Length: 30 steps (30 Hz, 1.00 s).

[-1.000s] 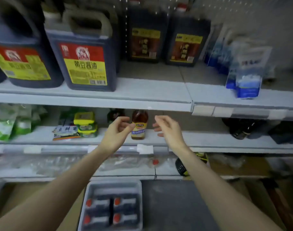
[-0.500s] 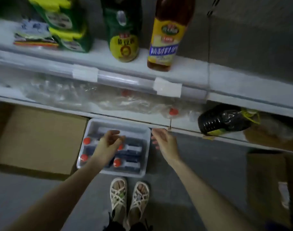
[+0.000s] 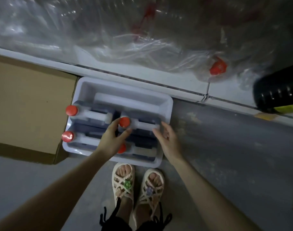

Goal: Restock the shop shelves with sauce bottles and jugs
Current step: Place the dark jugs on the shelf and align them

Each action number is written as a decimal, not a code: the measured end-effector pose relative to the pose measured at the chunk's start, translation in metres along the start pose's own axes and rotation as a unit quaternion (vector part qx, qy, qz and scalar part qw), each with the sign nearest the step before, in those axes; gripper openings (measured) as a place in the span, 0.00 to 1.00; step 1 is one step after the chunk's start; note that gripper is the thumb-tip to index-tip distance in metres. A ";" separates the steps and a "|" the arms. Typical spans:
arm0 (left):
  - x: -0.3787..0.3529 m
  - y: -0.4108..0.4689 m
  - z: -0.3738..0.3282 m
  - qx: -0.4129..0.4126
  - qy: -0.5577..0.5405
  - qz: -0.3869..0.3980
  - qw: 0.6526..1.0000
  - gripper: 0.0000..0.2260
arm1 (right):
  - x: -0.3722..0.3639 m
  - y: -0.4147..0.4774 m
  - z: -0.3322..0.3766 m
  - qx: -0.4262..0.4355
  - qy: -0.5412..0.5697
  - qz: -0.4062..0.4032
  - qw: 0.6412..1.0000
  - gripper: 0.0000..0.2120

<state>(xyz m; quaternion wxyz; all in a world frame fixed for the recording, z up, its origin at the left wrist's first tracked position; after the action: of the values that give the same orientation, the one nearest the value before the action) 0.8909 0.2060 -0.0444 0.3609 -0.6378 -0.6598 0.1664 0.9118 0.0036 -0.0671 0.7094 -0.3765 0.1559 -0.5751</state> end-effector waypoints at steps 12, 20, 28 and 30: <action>-0.012 0.071 0.024 -0.025 -0.088 -0.027 0.995 0.25 | -0.017 0.062 -0.018 0.083 0.030 -0.009 0.996 0.20; -0.002 0.131 -0.011 -0.085 -0.062 -0.102 0.989 0.09 | -0.004 0.118 0.017 0.128 0.026 -0.044 0.990 0.07; -0.011 0.158 -0.003 -0.099 -0.169 -0.079 0.977 0.13 | -0.006 0.146 0.012 0.126 0.117 -0.043 0.984 0.07; -0.005 0.164 -0.006 -0.124 -0.133 -0.117 0.976 0.10 | -0.004 0.151 0.017 0.141 0.129 -0.061 0.980 0.05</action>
<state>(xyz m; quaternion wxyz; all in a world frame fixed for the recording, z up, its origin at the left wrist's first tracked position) 1.0132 0.2214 -0.1529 0.2050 -0.5682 -0.7875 0.1227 1.0271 0.0218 -0.1641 0.6924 -0.2044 0.1405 -0.6776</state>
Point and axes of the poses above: each hand's wrist, its own y-axis towards the middle knuckle, its own x-axis out of the back of the hand, z = x × y, the point moved 10 cm from there along y, towards the middle knuckle, and after that the axes turned 1 degree about -y, right-handed, at the moved point
